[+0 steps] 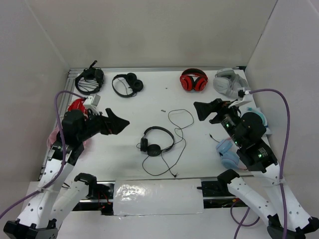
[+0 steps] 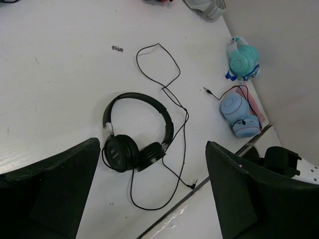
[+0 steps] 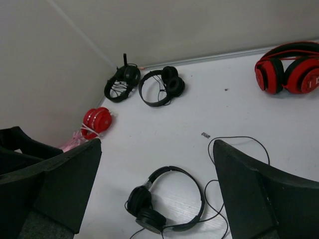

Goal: Wrap the headphones

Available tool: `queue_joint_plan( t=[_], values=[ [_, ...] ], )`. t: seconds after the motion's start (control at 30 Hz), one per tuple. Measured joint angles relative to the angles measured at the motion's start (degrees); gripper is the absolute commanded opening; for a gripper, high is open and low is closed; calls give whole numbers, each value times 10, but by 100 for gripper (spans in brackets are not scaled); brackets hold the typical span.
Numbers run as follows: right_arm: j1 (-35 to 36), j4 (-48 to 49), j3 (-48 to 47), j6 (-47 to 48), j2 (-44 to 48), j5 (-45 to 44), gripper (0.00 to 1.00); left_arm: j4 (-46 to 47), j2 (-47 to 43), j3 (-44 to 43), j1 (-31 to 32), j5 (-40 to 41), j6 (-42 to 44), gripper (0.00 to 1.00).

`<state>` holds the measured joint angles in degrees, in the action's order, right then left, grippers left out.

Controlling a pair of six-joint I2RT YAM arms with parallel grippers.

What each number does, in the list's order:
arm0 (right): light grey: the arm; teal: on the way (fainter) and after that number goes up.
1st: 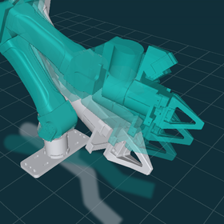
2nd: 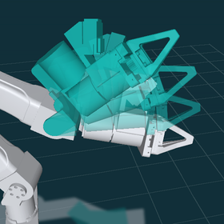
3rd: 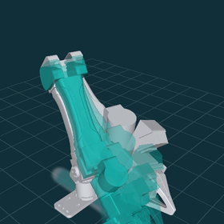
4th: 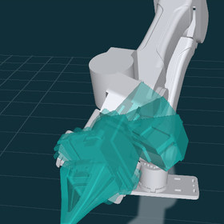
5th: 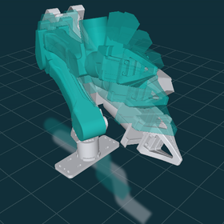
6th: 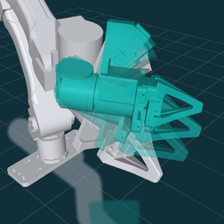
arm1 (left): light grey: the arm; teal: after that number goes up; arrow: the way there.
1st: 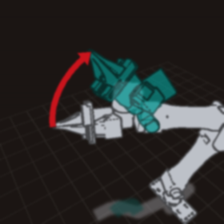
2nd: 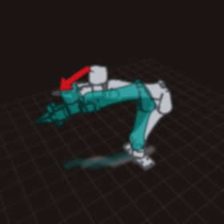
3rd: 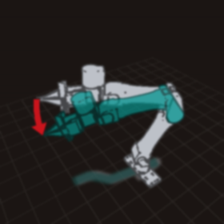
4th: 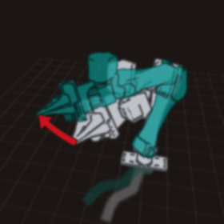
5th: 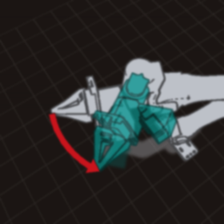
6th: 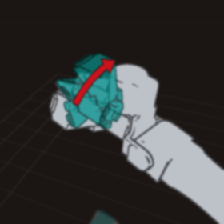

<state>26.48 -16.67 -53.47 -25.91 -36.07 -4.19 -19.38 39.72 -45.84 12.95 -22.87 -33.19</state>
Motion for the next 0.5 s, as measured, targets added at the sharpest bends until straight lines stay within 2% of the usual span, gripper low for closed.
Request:
queue_joint_plan(
  t=[0.1, 0.3, 0.5],
  values=[
    [0, -5, 0, 3, -11, -5, 100, 1, 20, 1, 0, -1, 3, 99],
    [0, -33, 0, -35, -22, -80, 100, 14, 108, 5, 0, -18, 31, 99],
    [0, -57, 34, -70, -22, -121, 100, 35, 297, -1, 16, -33, 78, 95]
  ],
)
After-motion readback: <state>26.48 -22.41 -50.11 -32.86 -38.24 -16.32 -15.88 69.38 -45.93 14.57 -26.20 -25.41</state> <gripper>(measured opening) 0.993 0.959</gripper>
